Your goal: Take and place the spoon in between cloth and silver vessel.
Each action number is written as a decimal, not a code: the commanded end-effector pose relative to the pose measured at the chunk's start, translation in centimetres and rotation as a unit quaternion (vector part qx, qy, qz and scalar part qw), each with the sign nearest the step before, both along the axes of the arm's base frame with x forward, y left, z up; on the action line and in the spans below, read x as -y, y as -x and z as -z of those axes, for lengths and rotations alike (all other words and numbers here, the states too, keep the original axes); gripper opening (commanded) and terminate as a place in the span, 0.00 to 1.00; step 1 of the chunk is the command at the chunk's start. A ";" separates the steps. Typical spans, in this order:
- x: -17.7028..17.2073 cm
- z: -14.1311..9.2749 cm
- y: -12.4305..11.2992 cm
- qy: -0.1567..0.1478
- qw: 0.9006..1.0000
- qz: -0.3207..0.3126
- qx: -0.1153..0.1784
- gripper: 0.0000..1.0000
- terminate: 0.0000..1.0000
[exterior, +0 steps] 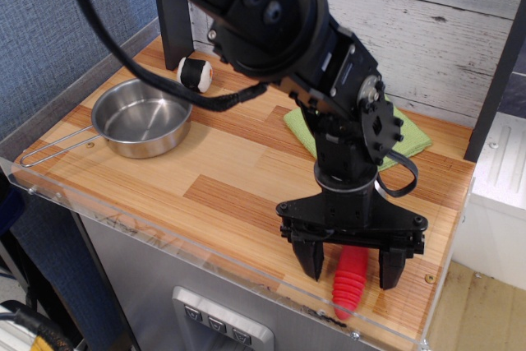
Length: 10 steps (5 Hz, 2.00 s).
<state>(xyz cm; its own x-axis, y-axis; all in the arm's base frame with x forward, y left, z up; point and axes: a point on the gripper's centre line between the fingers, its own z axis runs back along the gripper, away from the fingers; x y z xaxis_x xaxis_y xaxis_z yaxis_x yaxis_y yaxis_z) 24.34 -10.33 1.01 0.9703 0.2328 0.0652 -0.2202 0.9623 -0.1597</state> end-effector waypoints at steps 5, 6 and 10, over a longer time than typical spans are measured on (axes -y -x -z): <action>0.6 -2.9 -0.4 0.023 0.999 0.016 0.029 0.00 0.00; 0.7 -5.1 -0.4 0.012 0.998 0.022 0.050 0.00 0.00; -7.3 -12.3 -4.0 0.041 0.991 -0.068 0.112 0.00 0.00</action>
